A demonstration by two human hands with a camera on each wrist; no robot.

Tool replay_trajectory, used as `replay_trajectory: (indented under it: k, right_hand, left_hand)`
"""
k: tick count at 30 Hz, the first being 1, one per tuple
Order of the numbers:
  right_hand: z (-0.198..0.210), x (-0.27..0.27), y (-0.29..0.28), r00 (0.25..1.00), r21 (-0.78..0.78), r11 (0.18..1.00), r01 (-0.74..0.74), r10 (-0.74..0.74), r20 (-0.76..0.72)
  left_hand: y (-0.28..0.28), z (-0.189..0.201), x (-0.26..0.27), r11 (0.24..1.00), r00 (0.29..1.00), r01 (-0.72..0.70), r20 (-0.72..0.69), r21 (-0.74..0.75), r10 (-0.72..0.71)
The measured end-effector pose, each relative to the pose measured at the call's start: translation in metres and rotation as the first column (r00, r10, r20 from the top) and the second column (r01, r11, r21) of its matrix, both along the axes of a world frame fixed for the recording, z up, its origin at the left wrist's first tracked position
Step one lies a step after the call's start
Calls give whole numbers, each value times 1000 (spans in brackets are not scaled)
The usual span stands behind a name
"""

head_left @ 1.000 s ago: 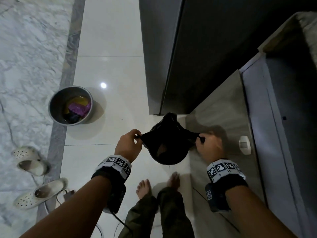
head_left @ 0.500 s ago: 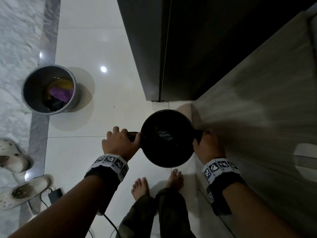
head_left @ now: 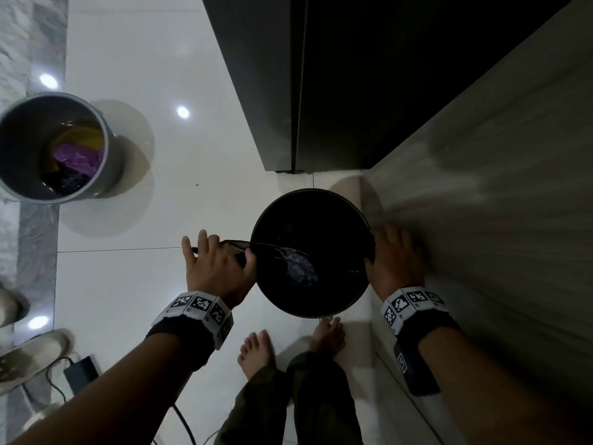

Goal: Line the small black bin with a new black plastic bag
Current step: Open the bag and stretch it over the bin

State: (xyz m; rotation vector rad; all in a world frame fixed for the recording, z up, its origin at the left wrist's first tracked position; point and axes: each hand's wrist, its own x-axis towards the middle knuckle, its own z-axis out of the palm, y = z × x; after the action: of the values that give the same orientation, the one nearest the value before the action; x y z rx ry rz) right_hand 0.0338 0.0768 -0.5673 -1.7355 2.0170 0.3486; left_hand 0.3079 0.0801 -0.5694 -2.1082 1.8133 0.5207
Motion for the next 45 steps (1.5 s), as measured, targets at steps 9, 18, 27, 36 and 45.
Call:
replay_trajectory:
  k: [9,18,27,36,45]
  right_hand:
    - [-15,-13,-9,992,-86,992,-88,95,79]
    - [-23,-13,-4,980,-57,978,-201,201,-6]
    - [-4,-22,-16,929,-228,960,160,-68,365]
    - [-5,-29,-35,960,-280,956,87,-5,281]
    - [0,-13,-58,993,-81,993,82,-75,93]
  left_hand:
    - [-2,-30,4,1000,964,27,-266,3,-26]
    - [2,-30,6,995,867,-104,-490,8,95]
    - [-15,-7,9,968,829,-252,-518,-6,212]
    - [-44,3,18,995,982,76,-171,-64,-86]
    - [-62,-6,8,995,993,-16,-118,-94,5]
